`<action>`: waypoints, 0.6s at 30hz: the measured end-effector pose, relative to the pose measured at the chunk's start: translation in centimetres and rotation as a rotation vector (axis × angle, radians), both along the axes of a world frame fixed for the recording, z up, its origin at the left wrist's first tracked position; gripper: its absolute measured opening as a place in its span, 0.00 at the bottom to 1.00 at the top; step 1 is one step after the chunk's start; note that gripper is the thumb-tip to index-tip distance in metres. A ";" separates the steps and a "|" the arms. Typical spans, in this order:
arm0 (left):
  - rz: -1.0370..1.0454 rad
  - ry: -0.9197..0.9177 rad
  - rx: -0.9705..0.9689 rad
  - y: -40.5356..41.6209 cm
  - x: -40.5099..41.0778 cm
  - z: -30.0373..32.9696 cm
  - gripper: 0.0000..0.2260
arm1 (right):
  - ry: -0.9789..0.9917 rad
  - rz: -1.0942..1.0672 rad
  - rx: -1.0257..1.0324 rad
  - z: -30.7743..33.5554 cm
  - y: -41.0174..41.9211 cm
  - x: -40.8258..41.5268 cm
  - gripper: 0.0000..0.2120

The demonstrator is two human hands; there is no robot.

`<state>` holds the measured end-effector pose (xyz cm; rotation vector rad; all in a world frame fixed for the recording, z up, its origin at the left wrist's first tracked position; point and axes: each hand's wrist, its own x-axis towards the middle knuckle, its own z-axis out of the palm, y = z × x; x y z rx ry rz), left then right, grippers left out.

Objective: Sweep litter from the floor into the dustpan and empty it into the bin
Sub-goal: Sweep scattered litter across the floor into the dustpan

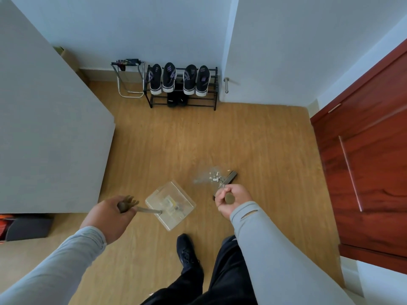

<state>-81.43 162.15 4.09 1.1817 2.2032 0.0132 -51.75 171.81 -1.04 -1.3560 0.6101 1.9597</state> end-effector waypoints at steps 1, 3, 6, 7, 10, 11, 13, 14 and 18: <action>-0.002 0.000 -0.002 0.0 0.1 0.0 0.10 | 0.012 -0.018 0.009 0.1 -0.1 0.4 0.07; -0.008 -0.001 0.003 -0.1 0.2 0.1 0.09 | 0.047 -0.051 0.021 0.2 -0.4 1.2 0.08; -0.015 -0.005 0.007 -0.2 0.4 0.1 0.09 | 0.079 -0.064 0.042 0.6 -1.4 3.1 0.11; -0.014 -0.010 0.010 -0.2 0.4 0.1 0.09 | 0.067 -0.036 0.043 0.9 -1.9 3.9 0.12; -0.013 -0.023 0.025 0.0 0.4 0.3 0.09 | -0.040 0.149 0.019 2.4 -3.4 6.7 0.12; -0.010 -0.031 0.031 0.1 0.4 0.3 0.09 | -0.087 0.238 0.013 3.1 -3.8 7.5 0.12; 0.007 -0.052 0.044 0.3 0.3 0.3 0.12 | -0.199 0.420 0.021 4.6 -4.0 9.0 0.11; 0.017 -0.060 0.049 0.4 0.3 0.2 0.14 | -0.250 0.507 0.026 5.0 -3.8 9.6 0.11; 0.052 -0.079 0.056 0.3 0.4 -0.2 0.17 | -0.474 0.879 0.011 4.2 -2.1 11.3 0.12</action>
